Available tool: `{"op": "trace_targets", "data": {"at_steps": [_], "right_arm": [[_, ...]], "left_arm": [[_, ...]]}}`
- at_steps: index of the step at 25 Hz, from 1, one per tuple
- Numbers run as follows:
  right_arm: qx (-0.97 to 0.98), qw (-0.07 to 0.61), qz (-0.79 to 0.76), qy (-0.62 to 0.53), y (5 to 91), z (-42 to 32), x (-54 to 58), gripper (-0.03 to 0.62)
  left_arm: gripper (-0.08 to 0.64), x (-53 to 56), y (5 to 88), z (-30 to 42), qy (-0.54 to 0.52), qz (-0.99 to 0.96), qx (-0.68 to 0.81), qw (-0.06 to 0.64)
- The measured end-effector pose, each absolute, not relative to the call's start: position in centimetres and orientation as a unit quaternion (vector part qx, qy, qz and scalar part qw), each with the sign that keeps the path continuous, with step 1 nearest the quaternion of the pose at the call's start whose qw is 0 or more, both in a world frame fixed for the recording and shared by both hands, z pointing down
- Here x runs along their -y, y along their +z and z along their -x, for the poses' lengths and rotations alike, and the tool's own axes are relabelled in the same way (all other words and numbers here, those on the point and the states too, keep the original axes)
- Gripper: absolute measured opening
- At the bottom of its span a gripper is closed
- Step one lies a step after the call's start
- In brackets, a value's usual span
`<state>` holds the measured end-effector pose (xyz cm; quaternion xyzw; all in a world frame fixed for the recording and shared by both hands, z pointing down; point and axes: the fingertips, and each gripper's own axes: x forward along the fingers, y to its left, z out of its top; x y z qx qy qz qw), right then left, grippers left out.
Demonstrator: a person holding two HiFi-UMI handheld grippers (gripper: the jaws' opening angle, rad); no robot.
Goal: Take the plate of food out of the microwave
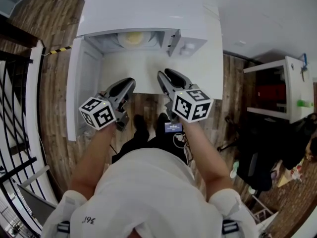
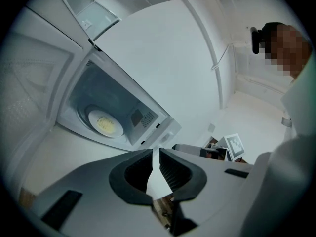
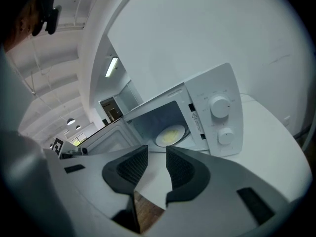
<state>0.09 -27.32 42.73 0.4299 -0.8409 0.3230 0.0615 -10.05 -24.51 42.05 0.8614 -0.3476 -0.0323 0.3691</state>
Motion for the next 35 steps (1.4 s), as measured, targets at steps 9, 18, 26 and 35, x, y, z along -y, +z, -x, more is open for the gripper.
{"op": "trace_targets", "data": {"at_steps": [9, 18, 26, 35], "right_arm": [[0.835, 0.092, -0.441, 0.315, 45.8, 1.8, 33.5, 0.115], [0.819, 0.121, -0.462, 0.319, 48.7, 3.6, 38.0, 0.115], [0.782, 0.145, -0.493, 0.354, 51.5, 5.1, 41.1, 0.149], [0.742, 0.149, -0.515, 0.402, 53.8, 5.2, 43.5, 0.167]], "left_arm": [[0.031, 30.5, 45.5, 12.5, -0.027, -0.827, 0.404, 0.389], [0.052, 34.4, 48.6, 14.0, -0.014, -0.801, 0.434, 0.411], [0.052, 36.7, 50.6, 15.0, -0.005, -0.788, 0.442, 0.429], [0.052, 37.7, 51.5, 15.2, -0.005, -0.784, 0.437, 0.442]]}}
